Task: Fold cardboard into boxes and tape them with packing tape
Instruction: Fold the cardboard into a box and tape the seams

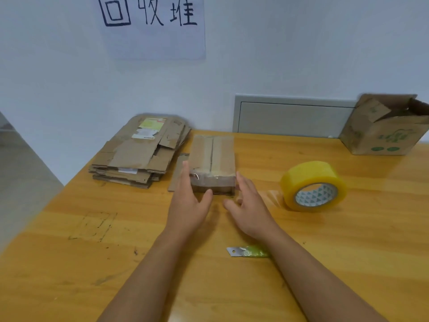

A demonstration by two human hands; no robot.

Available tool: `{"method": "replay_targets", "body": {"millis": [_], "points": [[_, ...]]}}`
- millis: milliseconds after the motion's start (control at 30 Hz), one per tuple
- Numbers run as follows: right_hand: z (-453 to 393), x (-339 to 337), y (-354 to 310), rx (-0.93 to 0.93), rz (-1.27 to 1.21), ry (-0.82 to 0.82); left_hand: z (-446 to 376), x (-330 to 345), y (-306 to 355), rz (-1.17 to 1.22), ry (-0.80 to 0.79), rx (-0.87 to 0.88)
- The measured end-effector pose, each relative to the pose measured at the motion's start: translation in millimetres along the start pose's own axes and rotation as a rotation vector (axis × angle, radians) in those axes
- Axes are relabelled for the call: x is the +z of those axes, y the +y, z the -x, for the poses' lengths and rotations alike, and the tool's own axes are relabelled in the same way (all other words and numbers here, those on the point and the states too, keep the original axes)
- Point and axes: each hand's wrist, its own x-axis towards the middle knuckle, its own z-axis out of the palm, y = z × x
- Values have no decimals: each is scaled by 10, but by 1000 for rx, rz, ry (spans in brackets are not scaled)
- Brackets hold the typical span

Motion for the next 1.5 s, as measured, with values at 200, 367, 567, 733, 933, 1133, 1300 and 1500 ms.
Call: {"method": "replay_targets", "body": {"millis": [200,367,567,733,933,1133,1300,1500], "points": [[-11,18,53,19,21,-14,-20,-7,29,132,17,-137],[-5,33,46,-8,107,-30,-33,-15,68,182,-13,-215],[-36,44,67,-30,68,-23,-55,-4,18,305,29,-239],[6,65,75,-41,-13,14,-17,-88,52,417,108,-233],[84,91,45,-104,-18,141,85,-244,152,414,226,-245],[206,76,-13,-288,175,104,289,-389,96,210,193,-137],[324,-104,-145,-253,322,-140,440,-447,63,212,184,-189],[421,-224,-56,-178,22,-132,524,-423,50,276,140,-183]]}}
